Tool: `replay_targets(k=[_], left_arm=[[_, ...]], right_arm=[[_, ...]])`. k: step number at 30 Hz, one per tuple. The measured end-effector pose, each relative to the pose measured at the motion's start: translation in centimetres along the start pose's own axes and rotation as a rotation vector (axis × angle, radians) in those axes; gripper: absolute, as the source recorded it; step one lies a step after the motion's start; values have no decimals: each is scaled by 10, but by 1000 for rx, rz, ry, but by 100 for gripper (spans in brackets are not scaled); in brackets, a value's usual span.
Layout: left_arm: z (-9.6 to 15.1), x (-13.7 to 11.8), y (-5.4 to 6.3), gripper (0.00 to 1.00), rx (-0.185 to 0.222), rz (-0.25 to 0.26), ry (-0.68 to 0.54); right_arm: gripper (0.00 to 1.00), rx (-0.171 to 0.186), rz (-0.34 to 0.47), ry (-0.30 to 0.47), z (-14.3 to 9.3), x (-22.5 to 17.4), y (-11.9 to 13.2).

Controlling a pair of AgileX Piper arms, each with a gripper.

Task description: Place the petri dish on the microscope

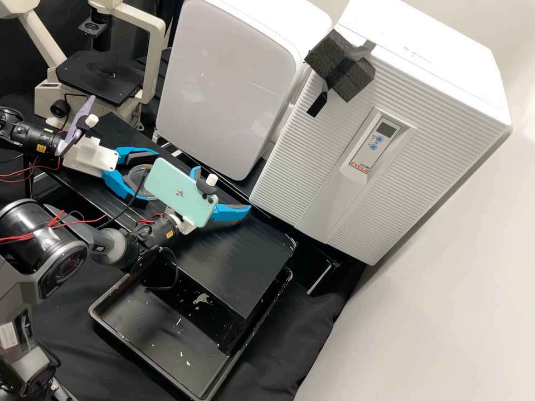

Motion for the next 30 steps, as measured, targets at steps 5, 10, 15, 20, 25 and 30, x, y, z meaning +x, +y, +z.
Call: replay_targets(k=[5, 10, 15, 20, 25, 30], left_arm=[[1, -1, -1, 0, 2, 5, -8], [1, -1, -1, 0, 2, 10, -12], [1, -1, -1, 0, 2, 11, -13], [-1, -2, 0, 0, 2, 14, -10], [-1, -2, 0, 0, 2, 16, -9], [-2, -3, -1, 0, -2, 14, -9]], right_arm=[[100, 0, 0, 0, 0, 0, 0], [100, 0, 0, 0, 0, 0, 0], [100, 0, 0, 0, 0, 0, 0], [100, 0, 0, 0, 0, 0, 0], [100, 0, 0, 0, 0, 0, 0], [100, 0, 0, 0, 0, 0, 0]])
